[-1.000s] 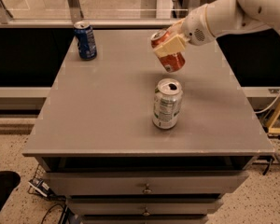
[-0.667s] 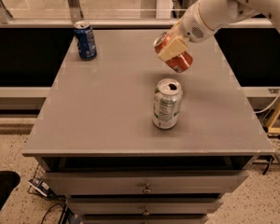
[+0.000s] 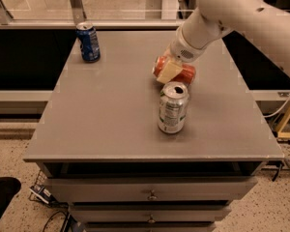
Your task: Knock coke can over
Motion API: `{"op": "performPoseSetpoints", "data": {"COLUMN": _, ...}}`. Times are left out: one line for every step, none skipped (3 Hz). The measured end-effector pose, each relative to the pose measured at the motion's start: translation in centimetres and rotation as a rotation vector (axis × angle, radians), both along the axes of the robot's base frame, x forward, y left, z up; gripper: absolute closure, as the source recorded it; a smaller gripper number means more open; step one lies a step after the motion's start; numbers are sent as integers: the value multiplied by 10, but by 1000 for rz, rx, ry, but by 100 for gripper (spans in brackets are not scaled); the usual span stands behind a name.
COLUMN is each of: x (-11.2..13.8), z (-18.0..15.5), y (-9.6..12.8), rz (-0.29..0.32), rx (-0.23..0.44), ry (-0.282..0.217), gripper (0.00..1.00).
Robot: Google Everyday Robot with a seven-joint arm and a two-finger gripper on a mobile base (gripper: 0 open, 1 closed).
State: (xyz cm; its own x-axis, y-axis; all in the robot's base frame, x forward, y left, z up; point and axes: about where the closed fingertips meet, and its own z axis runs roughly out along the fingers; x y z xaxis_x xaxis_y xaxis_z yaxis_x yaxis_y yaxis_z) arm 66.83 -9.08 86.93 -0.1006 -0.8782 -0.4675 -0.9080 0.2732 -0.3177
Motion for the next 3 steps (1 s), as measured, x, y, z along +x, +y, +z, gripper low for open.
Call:
{"op": "performPoseSetpoints", "data": {"x": -7, "z": -29, "y": 14, "rz": 23, "rx": 1, "ry": 31, "gripper": 100}}
{"op": "performPoseSetpoints", "data": {"x": -7, "z": -26, "y": 14, "rz": 23, "rx": 1, "ry": 31, "gripper": 81}}
{"op": "performPoseSetpoints", "data": {"x": -7, "z": -27, "y": 16, "rz": 25, "rx": 1, "ry": 34, "gripper": 57}}
